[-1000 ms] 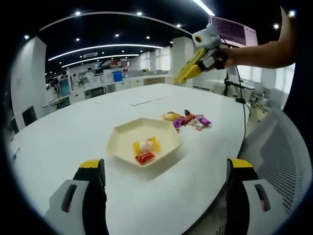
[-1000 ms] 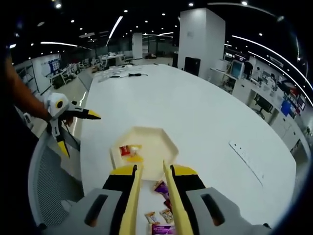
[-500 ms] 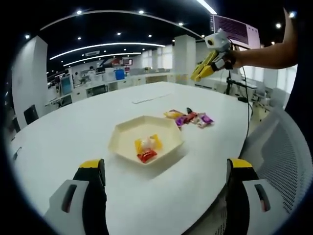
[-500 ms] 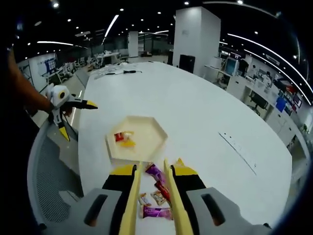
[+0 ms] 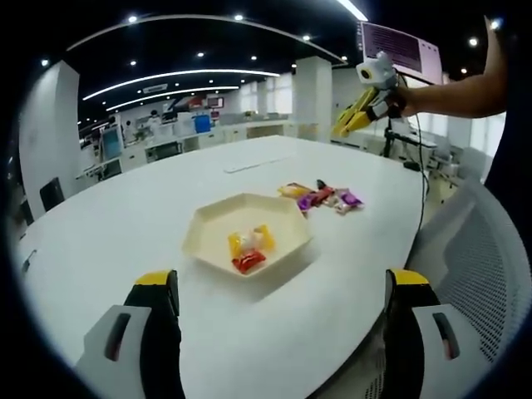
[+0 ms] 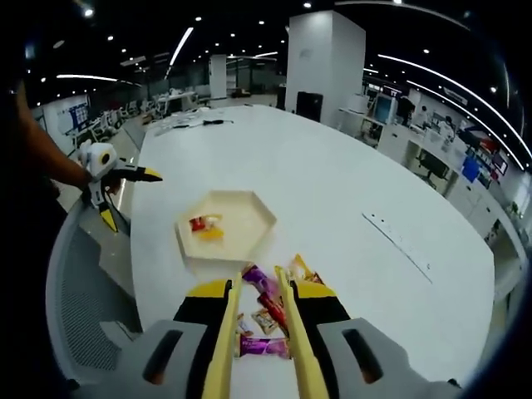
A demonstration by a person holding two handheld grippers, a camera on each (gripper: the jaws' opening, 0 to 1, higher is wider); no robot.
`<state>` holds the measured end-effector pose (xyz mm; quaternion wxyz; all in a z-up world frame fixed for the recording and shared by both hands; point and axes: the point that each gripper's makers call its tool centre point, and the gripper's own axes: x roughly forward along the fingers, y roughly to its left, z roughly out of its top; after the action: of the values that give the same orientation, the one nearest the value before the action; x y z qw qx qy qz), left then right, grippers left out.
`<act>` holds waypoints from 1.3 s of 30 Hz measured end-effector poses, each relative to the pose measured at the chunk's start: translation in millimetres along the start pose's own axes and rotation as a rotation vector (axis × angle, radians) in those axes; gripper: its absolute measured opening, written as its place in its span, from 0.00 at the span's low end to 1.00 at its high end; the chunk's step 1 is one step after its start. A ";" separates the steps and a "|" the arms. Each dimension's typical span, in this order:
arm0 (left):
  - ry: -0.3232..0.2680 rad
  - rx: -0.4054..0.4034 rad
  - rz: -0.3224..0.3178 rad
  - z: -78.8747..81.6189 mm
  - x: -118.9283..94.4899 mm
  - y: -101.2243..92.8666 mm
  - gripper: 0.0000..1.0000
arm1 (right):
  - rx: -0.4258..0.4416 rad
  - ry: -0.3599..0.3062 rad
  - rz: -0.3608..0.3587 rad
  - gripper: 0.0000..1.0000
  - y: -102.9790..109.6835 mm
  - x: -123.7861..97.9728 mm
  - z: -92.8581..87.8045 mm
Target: Place the target food into the container with the food tongs after gripping and lifting it, then release it inside without dropping or visibly crushing the food.
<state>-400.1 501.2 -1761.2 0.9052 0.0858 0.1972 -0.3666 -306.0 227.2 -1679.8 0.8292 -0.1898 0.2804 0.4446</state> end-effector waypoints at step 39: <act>0.020 0.000 -0.001 -4.6 0.8 0.8 0.99 | 0.038 0.063 0.015 0.27 23.7 54.6 -76.8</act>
<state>-400.4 502.6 -1765.7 0.9029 0.0896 0.2064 -0.3662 -324.3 231.0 -1775.2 0.8200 -0.1859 0.3163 0.4393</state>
